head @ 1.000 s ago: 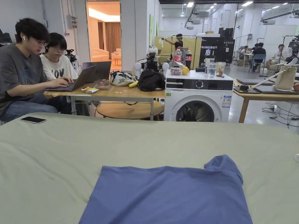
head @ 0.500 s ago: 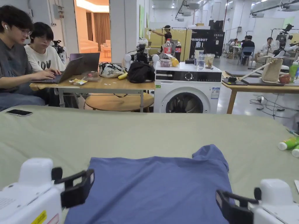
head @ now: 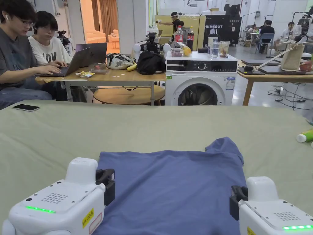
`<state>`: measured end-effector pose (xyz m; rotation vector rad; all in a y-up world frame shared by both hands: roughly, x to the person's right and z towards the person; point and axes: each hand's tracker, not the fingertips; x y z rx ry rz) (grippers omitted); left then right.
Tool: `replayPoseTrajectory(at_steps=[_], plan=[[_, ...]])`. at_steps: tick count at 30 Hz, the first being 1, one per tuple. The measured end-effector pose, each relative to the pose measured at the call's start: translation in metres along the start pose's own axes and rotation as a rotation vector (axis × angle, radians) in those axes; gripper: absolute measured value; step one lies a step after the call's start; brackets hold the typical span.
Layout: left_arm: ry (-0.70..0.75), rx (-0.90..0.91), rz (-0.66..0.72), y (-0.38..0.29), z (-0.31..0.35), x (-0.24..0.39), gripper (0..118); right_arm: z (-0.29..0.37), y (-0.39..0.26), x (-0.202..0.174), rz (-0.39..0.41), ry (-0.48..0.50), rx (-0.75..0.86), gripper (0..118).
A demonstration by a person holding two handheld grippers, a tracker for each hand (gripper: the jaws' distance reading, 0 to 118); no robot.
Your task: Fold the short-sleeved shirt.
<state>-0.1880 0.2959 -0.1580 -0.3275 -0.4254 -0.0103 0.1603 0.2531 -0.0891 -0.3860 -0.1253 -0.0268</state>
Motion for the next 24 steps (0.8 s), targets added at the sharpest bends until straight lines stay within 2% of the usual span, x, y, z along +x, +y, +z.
replayPoseTrajectory(at_steps=[5, 6, 7, 8, 10, 15, 19, 20, 21, 22, 24], plan=[[-0.084, -0.123, 0.104, -0.005, -0.003, -0.045, 5, 0.012, -0.002, 0.007, -0.017, 0.04, 0.013, 0], [-0.063, -0.157, 0.102, -0.01, -0.003, -0.054, 26, 0.014, -0.004, 0.009, -0.019, 0.046, 0.008, 0], [-0.035, -0.198, 0.084, -0.015, -0.004, -0.063, 42, 0.016, -0.008, 0.01, -0.022, 0.047, 0.005, 0], [-0.015, -0.219, 0.057, -0.02, -0.003, -0.071, 52, 0.018, -0.011, 0.011, -0.023, 0.055, -0.001, 0], [0.022, -0.283, 0.034, -0.034, 0.0, -0.084, 59, 0.023, -0.018, 0.014, -0.031, 0.055, -0.012, 0], [0.011, -0.434, 0.122, -0.076, -0.002, -0.105, 59, 0.03, -0.031, 0.021, -0.074, 0.074, -0.05, 0], [0.055, -0.505, 0.157, -0.099, -0.018, -0.115, 58, 0.038, -0.038, 0.026, -0.086, 0.069, -0.081, 0], [0.045, -0.52, 0.168, -0.103, -0.022, -0.117, 50, 0.039, -0.04, 0.028, -0.097, 0.065, -0.09, 0], [0.03, -0.529, 0.176, -0.107, -0.025, -0.118, 28, 0.042, -0.042, 0.03, -0.108, 0.06, -0.098, 0], [0.031, -0.539, 0.173, -0.111, -0.027, -0.116, 15, 0.046, -0.045, 0.032, -0.116, 0.048, -0.109, 0], [0.024, -0.546, 0.155, -0.117, -0.029, -0.11, 10, 0.051, -0.051, 0.037, -0.125, 0.008, -0.133, 0]])
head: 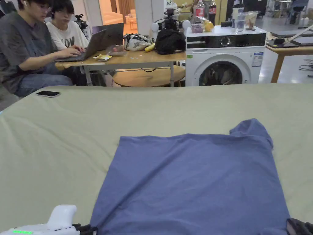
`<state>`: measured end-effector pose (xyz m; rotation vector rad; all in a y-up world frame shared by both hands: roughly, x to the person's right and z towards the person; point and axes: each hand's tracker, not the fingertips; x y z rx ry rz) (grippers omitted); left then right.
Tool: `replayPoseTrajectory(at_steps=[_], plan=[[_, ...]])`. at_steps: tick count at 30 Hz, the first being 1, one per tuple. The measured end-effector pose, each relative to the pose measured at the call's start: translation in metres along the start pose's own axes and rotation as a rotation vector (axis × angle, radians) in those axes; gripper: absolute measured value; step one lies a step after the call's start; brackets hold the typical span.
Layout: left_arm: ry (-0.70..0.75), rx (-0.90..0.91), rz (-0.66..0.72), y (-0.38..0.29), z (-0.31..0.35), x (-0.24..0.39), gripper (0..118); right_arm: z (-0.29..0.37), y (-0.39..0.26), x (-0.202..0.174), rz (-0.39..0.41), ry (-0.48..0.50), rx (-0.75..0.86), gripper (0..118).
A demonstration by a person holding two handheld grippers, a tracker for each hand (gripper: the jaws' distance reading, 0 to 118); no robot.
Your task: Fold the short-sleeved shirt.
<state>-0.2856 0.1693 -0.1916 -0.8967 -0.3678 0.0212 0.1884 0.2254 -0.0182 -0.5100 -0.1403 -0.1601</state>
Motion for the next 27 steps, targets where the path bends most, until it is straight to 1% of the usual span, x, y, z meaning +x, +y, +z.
replayPoseTrajectory(at_steps=[1, 2, 4, 5, 6, 9, 10, 12, 13, 14, 15, 16, 17, 19, 21, 22, 24, 25, 27], plan=[[0.019, 0.009, -0.021, 0.0, -0.001, 0.004, 9, 0.003, -0.003, 0.003, -0.007, -0.017, -0.009, 0], [0.027, 0.0, -0.044, 0.002, -0.002, 0.008, 8, 0.006, -0.008, 0.006, -0.017, -0.033, -0.021, 5], [0.054, -0.009, -0.086, 0.0, -0.003, 0.014, 8, 0.007, -0.016, 0.013, -0.049, -0.069, -0.066, 64], [0.063, -0.022, -0.097, 0.001, -0.006, 0.015, 8, 0.007, -0.023, 0.017, -0.072, -0.068, -0.074, 82], [0.068, -0.024, -0.105, 0.002, -0.007, 0.017, 8, 0.005, -0.029, 0.021, -0.102, -0.063, -0.094, 83], [0.08, -0.018, -0.132, -0.002, -0.001, 0.027, 8, -0.008, -0.04, 0.027, -0.202, -0.035, -0.162, 83], [0.08, -0.015, -0.132, -0.003, 0.001, 0.027, 8, -0.012, -0.042, 0.026, -0.218, -0.033, -0.171, 83], [0.076, -0.008, -0.118, -0.004, 0.003, 0.027, 8, -0.027, -0.045, 0.026, -0.216, -0.04, -0.193, 83], [0.071, -0.002, -0.106, -0.005, 0.004, 0.026, 8, -0.034, -0.047, 0.026, -0.217, -0.037, -0.217, 80], [0.068, 0.002, -0.097, -0.006, 0.004, 0.026, 8, -0.035, -0.047, 0.025, -0.223, -0.027, -0.221, 66], [0.065, 0.007, -0.087, -0.007, 0.006, 0.024, 8, -0.035, -0.049, 0.025, -0.239, -0.003, -0.212, 20], [0.06, 0.011, -0.077, -0.008, 0.007, 0.024, 8, -0.036, -0.049, 0.024, -0.268, 0.053, -0.212, 1], [0.059, 0.013, -0.072, -0.008, 0.007, 0.024, 8, -0.033, -0.046, 0.022, -0.259, 0.017, -0.205, 1], [0.05, 0.039, -0.068, -0.01, 0.009, 0.019, 8, -0.027, -0.043, 0.019, -0.217, 0.003, -0.19, 1], [0.004, 0.194, -0.084, -0.019, 0.024, 0.018, 8, -0.019, -0.032, 0.02, -0.219, 0.006, -0.154, 1], [-0.002, 0.206, -0.061, -0.013, 0.031, 0.018, 8, -0.015, -0.022, 0.02, -0.213, 0.005, -0.098, 1], [-0.031, 0.267, -0.026, 0.008, 0.04, 0.017, 8, -0.019, 0.004, 0.02, -0.193, 0.008, -0.052, 1], [-0.053, 0.285, -0.032, 0.026, 0.043, 0.019, 8, -0.03, 0.022, 0.02, -0.186, 0.01, -0.036, 1], [-0.031, 0.315, -0.053, 0.063, 0.037, 0.021, 7, -0.056, 0.052, 0.021, -0.16, 0.016, 0.001, 1]])
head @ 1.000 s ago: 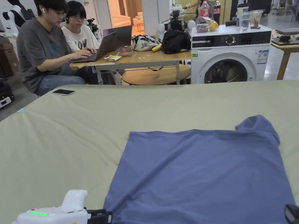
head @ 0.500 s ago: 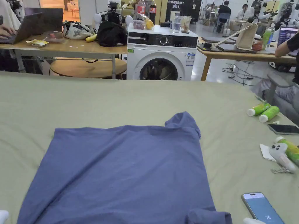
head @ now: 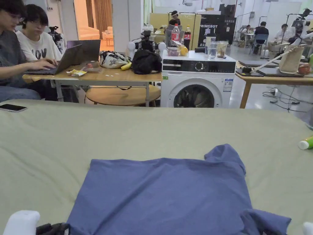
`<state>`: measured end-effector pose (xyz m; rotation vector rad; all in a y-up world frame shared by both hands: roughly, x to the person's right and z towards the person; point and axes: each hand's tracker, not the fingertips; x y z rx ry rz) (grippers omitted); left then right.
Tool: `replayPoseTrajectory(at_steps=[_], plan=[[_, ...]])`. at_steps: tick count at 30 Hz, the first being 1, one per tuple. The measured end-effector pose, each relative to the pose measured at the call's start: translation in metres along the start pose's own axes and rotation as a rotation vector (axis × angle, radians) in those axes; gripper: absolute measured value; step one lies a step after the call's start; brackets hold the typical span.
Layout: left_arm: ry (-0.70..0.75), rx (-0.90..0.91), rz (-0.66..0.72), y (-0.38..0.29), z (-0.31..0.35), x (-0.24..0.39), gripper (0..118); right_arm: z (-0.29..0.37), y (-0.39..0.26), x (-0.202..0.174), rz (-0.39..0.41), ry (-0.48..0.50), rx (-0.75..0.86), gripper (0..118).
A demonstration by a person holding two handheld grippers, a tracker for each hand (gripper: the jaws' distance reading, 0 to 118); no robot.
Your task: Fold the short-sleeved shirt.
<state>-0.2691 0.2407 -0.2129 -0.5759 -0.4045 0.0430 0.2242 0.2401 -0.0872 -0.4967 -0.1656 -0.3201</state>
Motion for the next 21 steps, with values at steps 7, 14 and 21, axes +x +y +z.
replayPoseTrajectory(at_steps=[7, 14, 21], plan=[[0.043, -0.087, 0.116, 0.077, -0.129, -0.025, 7, -0.143, 0.069, 0.014, -0.045, -0.005, -0.133, 1], [0.071, -0.054, 0.176, 0.096, -0.179, -0.024, 7, -0.194, 0.079, 0.012, 0.007, -0.036, -0.131, 6], [0.017, -0.051, 0.121, 0.087, -0.169, -0.01, 78, -0.178, 0.074, 0.021, 0.026, -0.085, -0.059, 87]])
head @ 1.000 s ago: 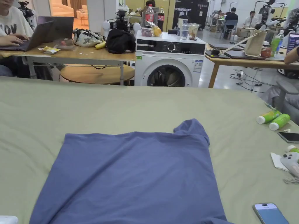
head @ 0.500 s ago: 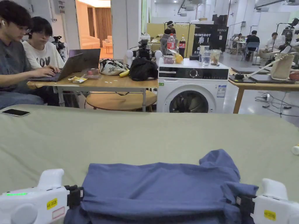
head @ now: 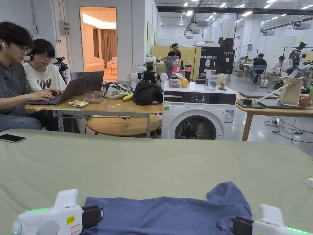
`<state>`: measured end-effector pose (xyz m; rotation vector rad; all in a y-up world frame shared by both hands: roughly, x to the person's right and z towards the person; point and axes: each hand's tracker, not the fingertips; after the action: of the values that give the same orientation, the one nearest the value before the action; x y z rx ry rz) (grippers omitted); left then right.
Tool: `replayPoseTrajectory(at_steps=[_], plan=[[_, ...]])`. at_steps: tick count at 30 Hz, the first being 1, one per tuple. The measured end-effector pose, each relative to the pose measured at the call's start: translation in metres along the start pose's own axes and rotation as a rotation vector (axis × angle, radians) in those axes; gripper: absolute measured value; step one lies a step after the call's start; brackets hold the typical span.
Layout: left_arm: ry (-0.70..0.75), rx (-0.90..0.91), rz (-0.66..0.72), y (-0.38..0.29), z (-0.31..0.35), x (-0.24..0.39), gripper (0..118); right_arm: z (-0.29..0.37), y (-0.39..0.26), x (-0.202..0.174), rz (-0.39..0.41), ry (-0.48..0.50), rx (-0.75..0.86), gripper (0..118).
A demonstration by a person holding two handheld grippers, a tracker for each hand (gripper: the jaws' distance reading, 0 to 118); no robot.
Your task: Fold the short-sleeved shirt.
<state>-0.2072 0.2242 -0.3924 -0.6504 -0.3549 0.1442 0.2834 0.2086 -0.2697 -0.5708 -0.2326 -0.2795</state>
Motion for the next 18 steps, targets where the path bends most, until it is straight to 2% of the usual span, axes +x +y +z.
replayPoseTrajectory(at_steps=[3, 6, 7, 8, 10, 11, 12, 16, 18], plan=[[0.011, 0.039, -0.081, -0.003, 0.014, 0.018, 78, 0.021, -0.003, -0.004, 0.026, 0.024, 0.034, 87], [0.002, 0.052, -0.099, -0.004, 0.026, 0.034, 78, 0.039, -0.006, -0.016, 0.113, 0.038, 0.073, 87], [0.0, 0.061, -0.109, -0.004, 0.031, 0.04, 76, 0.046, -0.007, -0.021, 0.143, 0.039, 0.075, 81], [0.013, 0.072, -0.127, -0.005, 0.037, 0.045, 69, 0.053, -0.01, -0.026, 0.171, 0.048, 0.084, 68], [0.008, 0.084, -0.13, -0.009, 0.048, 0.05, 22, 0.065, -0.015, -0.036, 0.219, 0.068, 0.102, 24], [-0.007, 0.081, -0.129, -0.011, 0.054, 0.051, 5, 0.069, -0.018, -0.04, 0.24, 0.062, 0.102, 6], [-0.008, 0.085, -0.127, -0.014, 0.058, 0.052, 0, 0.071, -0.021, -0.043, 0.253, 0.064, 0.1, 0], [-0.009, 0.09, -0.112, -0.02, 0.074, 0.044, 0, 0.075, -0.028, -0.05, 0.26, 0.079, 0.081, 0], [-0.029, 0.068, -0.034, -0.02, 0.077, 0.029, 0, 0.073, -0.029, -0.051, 0.262, 0.074, 0.081, 0]])
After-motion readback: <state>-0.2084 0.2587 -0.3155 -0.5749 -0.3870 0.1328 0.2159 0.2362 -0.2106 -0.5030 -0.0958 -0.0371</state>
